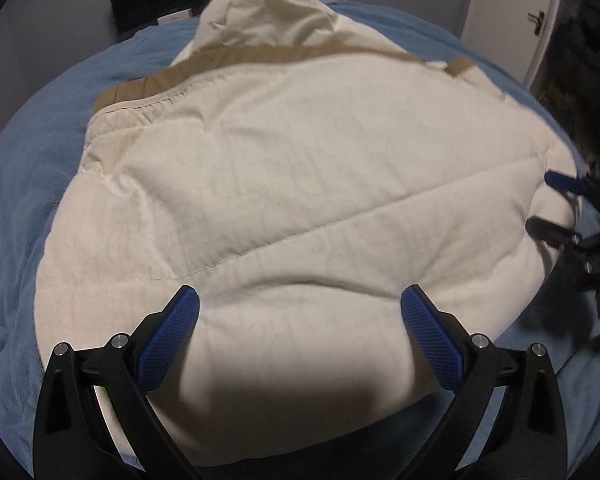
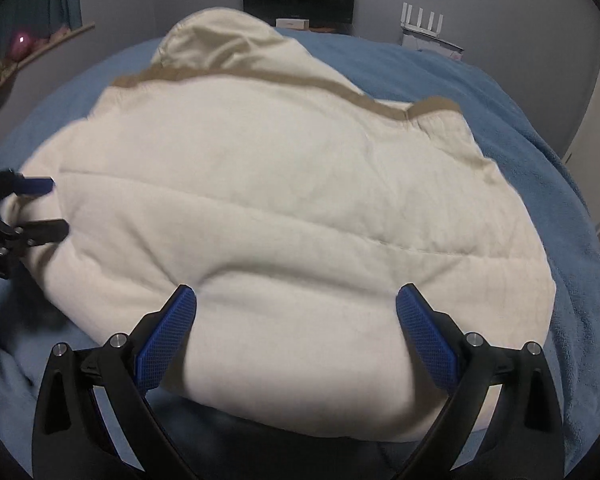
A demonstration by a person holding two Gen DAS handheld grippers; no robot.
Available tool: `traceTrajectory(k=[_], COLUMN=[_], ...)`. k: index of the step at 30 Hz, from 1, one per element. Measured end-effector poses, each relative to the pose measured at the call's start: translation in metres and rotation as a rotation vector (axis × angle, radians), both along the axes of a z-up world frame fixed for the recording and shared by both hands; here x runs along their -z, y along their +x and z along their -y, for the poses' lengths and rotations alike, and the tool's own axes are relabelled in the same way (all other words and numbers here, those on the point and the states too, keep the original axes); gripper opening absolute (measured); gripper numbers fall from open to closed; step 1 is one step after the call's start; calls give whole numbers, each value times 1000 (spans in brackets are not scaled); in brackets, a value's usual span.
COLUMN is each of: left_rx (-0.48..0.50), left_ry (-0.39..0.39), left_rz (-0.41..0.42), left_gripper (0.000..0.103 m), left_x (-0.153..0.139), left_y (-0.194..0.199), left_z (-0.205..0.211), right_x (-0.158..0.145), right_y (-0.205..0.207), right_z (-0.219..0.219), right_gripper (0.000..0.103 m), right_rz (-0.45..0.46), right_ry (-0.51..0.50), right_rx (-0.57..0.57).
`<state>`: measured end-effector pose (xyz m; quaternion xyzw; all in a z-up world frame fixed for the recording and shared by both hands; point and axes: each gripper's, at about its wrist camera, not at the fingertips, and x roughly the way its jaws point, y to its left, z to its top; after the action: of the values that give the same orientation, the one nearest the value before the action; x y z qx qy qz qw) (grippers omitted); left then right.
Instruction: Fold large clothes
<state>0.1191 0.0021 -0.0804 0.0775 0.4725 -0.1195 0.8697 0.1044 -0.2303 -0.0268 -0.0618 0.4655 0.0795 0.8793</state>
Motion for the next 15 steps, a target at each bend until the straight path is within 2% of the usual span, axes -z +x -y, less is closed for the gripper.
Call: traceTrajectory(k=[3, 6, 10, 15], left_rx=[4, -14, -94, -226], left_ry=[20, 46, 38, 47], left_rz=[3, 19, 19, 1], left_gripper=[98, 98, 98, 98], left_x=[5, -5, -13, -15], left_y=[4, -3, -12, -7], left_z=[3, -2, -32, -77], right_x=[11, 6, -4, -7], right_y=[-3, -2, -14, -7], right_z=[-4, -1, 33, 73], right_gripper=[96, 96, 96, 96], right_rz=[6, 10, 10, -5], right_ry=[-24, -26, -43, -50], right_rx=[4, 18, 128, 250])
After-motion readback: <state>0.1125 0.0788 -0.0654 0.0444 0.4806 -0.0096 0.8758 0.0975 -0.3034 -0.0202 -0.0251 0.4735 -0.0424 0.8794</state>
